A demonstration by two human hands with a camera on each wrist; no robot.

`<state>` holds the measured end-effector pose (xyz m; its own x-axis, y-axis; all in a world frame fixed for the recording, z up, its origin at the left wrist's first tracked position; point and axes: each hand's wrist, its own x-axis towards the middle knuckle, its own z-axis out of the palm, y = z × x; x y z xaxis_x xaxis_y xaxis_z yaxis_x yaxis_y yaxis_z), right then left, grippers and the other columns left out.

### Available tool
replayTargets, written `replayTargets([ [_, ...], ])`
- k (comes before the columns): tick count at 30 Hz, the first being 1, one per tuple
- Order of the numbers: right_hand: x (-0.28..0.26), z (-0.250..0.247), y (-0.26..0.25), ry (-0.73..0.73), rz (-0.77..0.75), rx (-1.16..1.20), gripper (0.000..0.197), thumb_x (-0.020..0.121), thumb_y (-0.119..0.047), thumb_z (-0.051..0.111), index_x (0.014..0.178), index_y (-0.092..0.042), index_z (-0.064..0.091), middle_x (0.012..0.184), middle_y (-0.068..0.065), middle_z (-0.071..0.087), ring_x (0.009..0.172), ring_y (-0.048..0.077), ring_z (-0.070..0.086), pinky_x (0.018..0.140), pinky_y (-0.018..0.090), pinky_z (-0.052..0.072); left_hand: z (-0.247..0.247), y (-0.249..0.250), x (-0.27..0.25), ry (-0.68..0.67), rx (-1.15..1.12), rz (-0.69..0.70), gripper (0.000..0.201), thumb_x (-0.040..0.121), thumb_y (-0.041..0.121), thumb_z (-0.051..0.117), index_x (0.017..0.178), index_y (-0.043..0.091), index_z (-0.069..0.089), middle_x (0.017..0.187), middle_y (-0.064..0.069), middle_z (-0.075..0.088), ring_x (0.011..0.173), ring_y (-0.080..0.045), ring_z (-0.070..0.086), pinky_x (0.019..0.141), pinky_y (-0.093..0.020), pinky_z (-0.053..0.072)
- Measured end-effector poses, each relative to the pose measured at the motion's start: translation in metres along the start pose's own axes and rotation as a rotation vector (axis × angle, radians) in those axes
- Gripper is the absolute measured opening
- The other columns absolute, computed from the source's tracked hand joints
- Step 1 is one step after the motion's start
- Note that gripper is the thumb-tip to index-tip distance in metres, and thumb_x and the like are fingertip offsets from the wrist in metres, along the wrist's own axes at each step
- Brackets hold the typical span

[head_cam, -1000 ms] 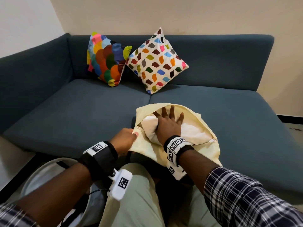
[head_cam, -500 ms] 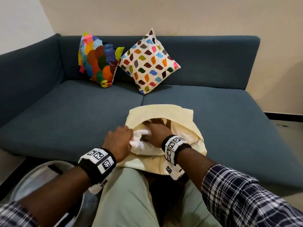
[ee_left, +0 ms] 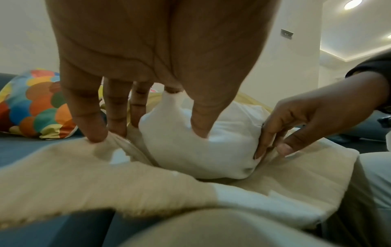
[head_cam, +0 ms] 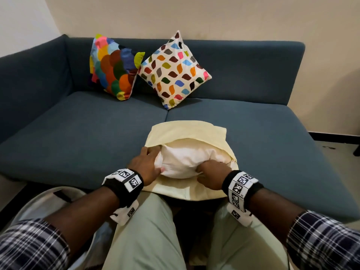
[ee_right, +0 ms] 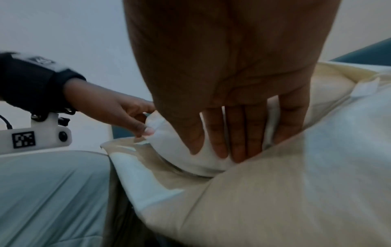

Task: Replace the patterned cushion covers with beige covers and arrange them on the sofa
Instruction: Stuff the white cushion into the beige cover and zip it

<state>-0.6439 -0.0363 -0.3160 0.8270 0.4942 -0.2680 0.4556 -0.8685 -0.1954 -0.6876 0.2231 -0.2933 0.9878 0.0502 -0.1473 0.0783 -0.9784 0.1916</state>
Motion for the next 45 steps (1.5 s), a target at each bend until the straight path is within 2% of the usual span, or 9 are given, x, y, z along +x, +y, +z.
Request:
replayTargets([
  [7,0.01,0.006,-0.001,-0.133,-0.003,-0.011,0.046,0.092,-0.054,0.055,0.123,-0.023,0.068,0.12,0.005,0.069,0.114,0.028,0.063,0.096,0.035,0.049,-0.008,0.018,-0.002,0.023,0.005,-0.006,0.074,0.095,0.045,0.058,0.148,0.051,0.007,0.15,-0.006,0.026,0.11,-0.043,0.061,0.084,-0.043,0.051],
  [11,-0.001,-0.019,-0.003,-0.048,-0.073,0.183,0.01,0.08,-0.035,0.071,0.088,-0.029,0.069,0.084,-0.008,0.065,0.087,0.02,0.061,0.074,0.033,0.049,-0.014,0.027,-0.01,0.157,0.283,0.094,0.068,0.087,0.044,0.07,0.138,0.035,0.026,0.133,-0.005,0.038,0.093,-0.035,0.065,0.068,-0.04,0.049],
  [15,-0.024,-0.046,-0.006,0.11,-0.169,0.272,0.017,0.072,-0.038,0.069,0.084,-0.029,0.061,0.082,-0.012,0.061,0.083,0.016,0.057,0.074,0.034,0.046,-0.021,0.041,-0.013,0.278,0.296,0.317,0.031,0.092,0.047,0.059,0.11,0.025,0.047,0.106,0.002,0.061,0.088,-0.028,0.064,0.07,-0.037,0.048],
  [19,-0.035,-0.06,-0.009,0.183,-0.348,0.457,0.015,0.079,-0.027,0.074,0.087,-0.029,0.062,0.082,-0.013,0.06,0.077,0.007,0.055,0.07,0.03,0.047,-0.017,0.055,-0.014,0.038,-0.168,0.384,0.05,0.099,0.062,0.024,0.104,0.026,0.058,0.101,0.003,0.064,0.094,-0.023,0.059,0.085,-0.043,0.045],
  [23,-0.033,-0.062,0.003,0.2,-0.266,0.333,0.021,0.092,-0.049,0.066,0.091,-0.029,0.06,0.078,-0.013,0.056,0.071,0.005,0.051,0.065,0.028,0.043,-0.024,0.045,-0.018,-0.076,-0.101,0.365,0.063,0.101,0.064,0.022,0.072,0.016,0.05,0.068,0.001,0.053,0.07,-0.021,0.052,0.069,-0.037,0.032],
  [31,-0.035,-0.044,0.053,0.236,-0.115,-0.026,0.062,0.087,-0.078,0.021,0.065,-0.024,0.039,0.058,-0.005,0.047,0.058,0.012,0.047,0.065,0.032,0.034,-0.037,-0.015,-0.028,-0.029,0.131,0.159,0.081,0.081,0.087,0.012,0.084,0.023,0.061,0.089,0.007,0.056,0.092,-0.015,0.051,0.078,-0.039,0.041],
  [35,-0.034,-0.037,0.059,0.23,-0.099,-0.058,0.054,0.093,-0.071,0.041,0.067,-0.024,0.046,0.059,-0.006,0.051,0.063,0.016,0.053,0.075,0.032,0.044,-0.036,0.0,-0.039,0.006,0.383,0.195,0.064,0.089,0.078,0.027,0.114,0.034,0.066,0.114,0.011,0.055,0.118,-0.016,0.045,0.091,-0.044,0.04],
  [41,-0.036,-0.04,0.083,0.242,-0.077,-0.01,0.043,0.093,-0.065,0.05,0.081,-0.024,0.056,0.068,-0.009,0.058,0.072,0.018,0.058,0.072,0.032,0.042,-0.042,0.005,-0.041,0.162,0.242,0.51,0.06,0.083,0.078,0.031,0.107,0.034,0.062,0.1,0.013,0.052,0.101,-0.015,0.052,0.079,-0.038,0.041],
  [45,-0.036,-0.049,0.09,0.306,-0.131,-0.015,0.04,0.092,-0.067,0.051,0.083,-0.028,0.057,0.07,-0.01,0.061,0.068,0.017,0.058,0.067,0.031,0.043,-0.05,0.0,-0.042,-0.031,0.24,0.257,0.07,0.079,0.089,0.026,0.102,0.033,0.06,0.102,0.014,0.058,0.1,-0.015,0.055,0.083,-0.04,0.046],
])
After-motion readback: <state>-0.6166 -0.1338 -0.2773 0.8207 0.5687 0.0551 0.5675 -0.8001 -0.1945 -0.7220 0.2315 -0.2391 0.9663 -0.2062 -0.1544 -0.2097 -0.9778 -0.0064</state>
